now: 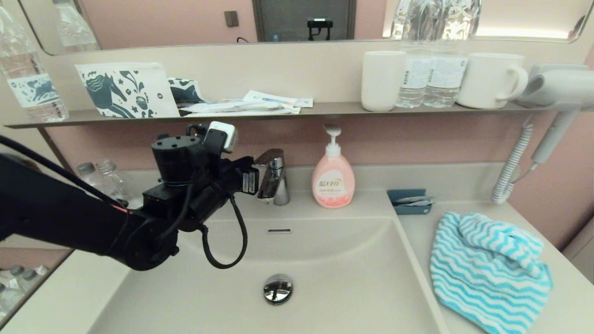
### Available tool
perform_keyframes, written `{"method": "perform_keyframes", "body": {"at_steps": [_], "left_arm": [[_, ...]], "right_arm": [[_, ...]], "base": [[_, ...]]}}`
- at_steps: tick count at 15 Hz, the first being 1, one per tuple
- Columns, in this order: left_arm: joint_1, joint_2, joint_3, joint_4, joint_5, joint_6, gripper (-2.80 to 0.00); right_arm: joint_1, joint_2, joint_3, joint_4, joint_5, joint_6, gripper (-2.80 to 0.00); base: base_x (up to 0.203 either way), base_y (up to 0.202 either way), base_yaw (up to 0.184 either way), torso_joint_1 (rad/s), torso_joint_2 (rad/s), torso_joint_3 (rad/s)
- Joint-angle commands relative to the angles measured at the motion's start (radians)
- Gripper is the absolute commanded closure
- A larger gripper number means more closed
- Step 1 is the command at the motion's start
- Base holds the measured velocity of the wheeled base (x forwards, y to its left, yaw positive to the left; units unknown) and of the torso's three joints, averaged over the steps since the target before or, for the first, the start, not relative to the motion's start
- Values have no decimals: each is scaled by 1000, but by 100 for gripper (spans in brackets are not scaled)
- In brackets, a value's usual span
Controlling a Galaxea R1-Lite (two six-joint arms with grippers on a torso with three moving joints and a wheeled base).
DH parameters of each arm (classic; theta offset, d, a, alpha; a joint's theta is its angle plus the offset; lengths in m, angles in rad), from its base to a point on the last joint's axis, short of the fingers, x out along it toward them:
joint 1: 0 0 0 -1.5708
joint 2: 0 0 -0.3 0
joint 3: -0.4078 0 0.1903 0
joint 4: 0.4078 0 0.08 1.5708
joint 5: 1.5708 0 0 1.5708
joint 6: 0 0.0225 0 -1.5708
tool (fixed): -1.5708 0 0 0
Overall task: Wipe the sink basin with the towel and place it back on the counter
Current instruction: Turn on the faucet
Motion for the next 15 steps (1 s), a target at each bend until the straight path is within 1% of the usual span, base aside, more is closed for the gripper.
{"method": "perform_keyframes", "body": {"at_steps": [1, 3, 5, 7, 15], "left_arm": [[-4, -26, 2, 0, -1, 1, 0], [-4, -37, 5, 2, -1, 0, 0], [-19, -42, 43, 2, 3, 1, 0], [-17, -26, 66, -4, 4, -1, 0], [-1, 7, 59, -6, 1, -2, 0]], "right_arm": [[0, 0, 0, 0, 0, -2, 0], [0, 0, 0, 0, 0, 0, 0], [0, 0, 0, 0, 0, 0, 0], [0, 0, 0, 0, 0, -1, 0], [0, 0, 0, 0, 0, 0, 0]], "base": [[0, 0, 0, 0, 0, 0], [0, 0, 0, 0, 0, 0], [0, 0, 0, 0, 0, 0], [0, 0, 0, 0, 0, 0], [0, 0, 0, 0, 0, 0]]}}
